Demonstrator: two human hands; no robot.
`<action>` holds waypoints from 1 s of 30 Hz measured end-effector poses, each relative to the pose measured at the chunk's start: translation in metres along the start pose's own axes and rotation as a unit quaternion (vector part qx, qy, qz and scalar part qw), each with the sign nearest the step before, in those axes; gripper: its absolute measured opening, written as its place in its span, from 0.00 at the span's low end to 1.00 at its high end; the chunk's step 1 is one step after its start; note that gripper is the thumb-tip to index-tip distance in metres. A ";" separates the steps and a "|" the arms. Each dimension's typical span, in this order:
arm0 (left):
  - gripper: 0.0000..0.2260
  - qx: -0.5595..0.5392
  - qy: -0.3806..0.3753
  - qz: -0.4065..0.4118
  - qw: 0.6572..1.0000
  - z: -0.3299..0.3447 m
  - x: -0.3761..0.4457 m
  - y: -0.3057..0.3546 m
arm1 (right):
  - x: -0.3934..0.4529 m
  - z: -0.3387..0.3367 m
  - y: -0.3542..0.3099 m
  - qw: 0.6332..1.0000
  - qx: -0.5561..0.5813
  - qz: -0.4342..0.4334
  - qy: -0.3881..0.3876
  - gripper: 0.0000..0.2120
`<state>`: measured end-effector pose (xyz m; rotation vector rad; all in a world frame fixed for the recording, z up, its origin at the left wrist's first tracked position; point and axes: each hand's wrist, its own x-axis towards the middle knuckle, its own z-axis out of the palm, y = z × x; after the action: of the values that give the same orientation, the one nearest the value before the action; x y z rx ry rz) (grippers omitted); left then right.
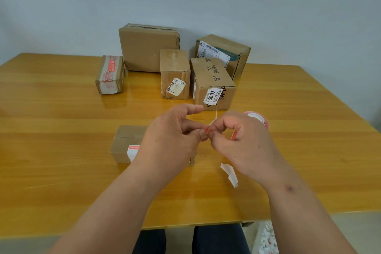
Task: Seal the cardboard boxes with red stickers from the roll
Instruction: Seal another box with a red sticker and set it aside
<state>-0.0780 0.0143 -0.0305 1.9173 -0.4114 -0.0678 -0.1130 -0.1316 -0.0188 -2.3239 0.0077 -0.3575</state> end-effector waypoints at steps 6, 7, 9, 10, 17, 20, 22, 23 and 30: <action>0.18 -0.002 -0.007 0.000 1.000 -0.001 -0.001 0.002 | 0.001 0.000 0.004 1.000 -0.001 -0.018 0.006 0.06; 0.18 0.000 -0.006 0.001 1.000 -0.001 -0.001 0.002 | 0.001 0.000 0.005 1.000 -0.003 -0.022 0.008 0.06; 0.18 0.006 -0.005 0.006 1.000 -0.001 -0.001 0.002 | 0.001 0.001 0.006 0.999 -0.009 -0.028 0.012 0.07; 0.18 0.012 -0.004 0.007 1.000 -0.001 -0.001 0.001 | 0.002 0.001 0.006 0.999 -0.010 -0.029 0.013 0.07; 0.17 0.073 0.007 0.026 0.997 0.000 -0.001 0.002 | 0.004 0.001 0.006 0.998 -0.053 -0.035 0.023 0.10; 0.17 0.129 0.007 0.050 0.990 0.001 -0.002 0.004 | 0.003 0.001 0.006 0.997 -0.056 -0.037 0.027 0.08; 0.17 0.160 0.000 0.065 0.985 0.001 -0.002 0.006 | 0.003 0.001 0.006 0.997 -0.058 -0.034 0.027 0.07; 0.18 0.174 -0.005 0.070 0.982 0.000 -0.003 0.007 | 0.002 0.001 0.006 0.998 -0.056 -0.033 0.024 0.07; 0.17 0.223 -0.011 0.099 0.970 0.001 -0.002 0.011 | 0.002 0.000 0.006 0.998 -0.047 -0.036 0.029 0.08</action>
<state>-0.0827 0.0106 -0.0206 2.3061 -0.6749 0.1471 -0.1106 -0.1358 -0.0223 -2.4112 -0.0316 -0.4707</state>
